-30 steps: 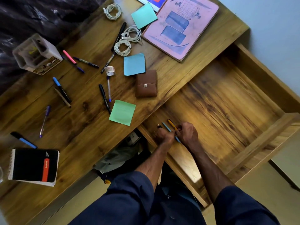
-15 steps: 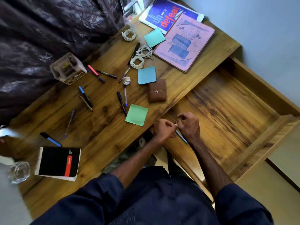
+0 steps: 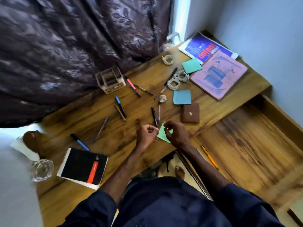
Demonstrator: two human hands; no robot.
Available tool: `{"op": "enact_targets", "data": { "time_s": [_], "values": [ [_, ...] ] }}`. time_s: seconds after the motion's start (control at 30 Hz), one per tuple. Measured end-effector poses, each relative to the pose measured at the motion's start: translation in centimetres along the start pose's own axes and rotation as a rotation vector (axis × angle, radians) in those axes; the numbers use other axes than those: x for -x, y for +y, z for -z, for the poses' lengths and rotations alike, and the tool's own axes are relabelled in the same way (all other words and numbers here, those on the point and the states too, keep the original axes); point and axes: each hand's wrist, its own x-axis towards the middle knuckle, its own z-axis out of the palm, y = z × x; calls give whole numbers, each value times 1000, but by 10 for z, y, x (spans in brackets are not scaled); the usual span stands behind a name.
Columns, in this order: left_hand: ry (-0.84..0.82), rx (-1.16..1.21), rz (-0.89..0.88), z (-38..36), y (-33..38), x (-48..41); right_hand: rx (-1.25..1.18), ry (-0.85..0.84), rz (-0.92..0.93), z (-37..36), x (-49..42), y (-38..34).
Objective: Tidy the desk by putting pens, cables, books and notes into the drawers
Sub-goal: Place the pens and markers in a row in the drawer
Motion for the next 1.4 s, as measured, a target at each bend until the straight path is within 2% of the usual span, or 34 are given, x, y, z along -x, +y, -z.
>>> {"op": "enact_targets", "data": {
  "time_s": [0.1, 0.27, 0.4, 0.5, 0.73, 0.87, 1.13, 1.27, 1.4],
  "values": [
    [61, 29, 60, 27, -19, -18, -30, 1, 75, 3, -9, -55],
    [70, 67, 135, 55, -36, -40, 68, -105, -61, -6, -34, -93],
    [61, 83, 154, 66, -40, -50, 200, -146, -216, -19, -51, -95],
    [42, 88, 162, 68, -43, -57, 274, -148, -203, -30, -54, -90],
    [35, 51, 157, 73, -44, -68, 241, -160, -270, -45, -61, -90],
    [8, 21, 183, 67, -38, -76, 73, -107, -204, -36, -55, -95],
    [33, -439, -13, 16, 16, -101, 74, 67, -253, 16, -31, -68],
    [-7, -544, -37, -12, 46, -118, 40, 131, -287, 43, -5, -44],
    [46, -604, -9, -30, 53, -134, 18, 163, -344, 60, 22, -21]
  ]
}}
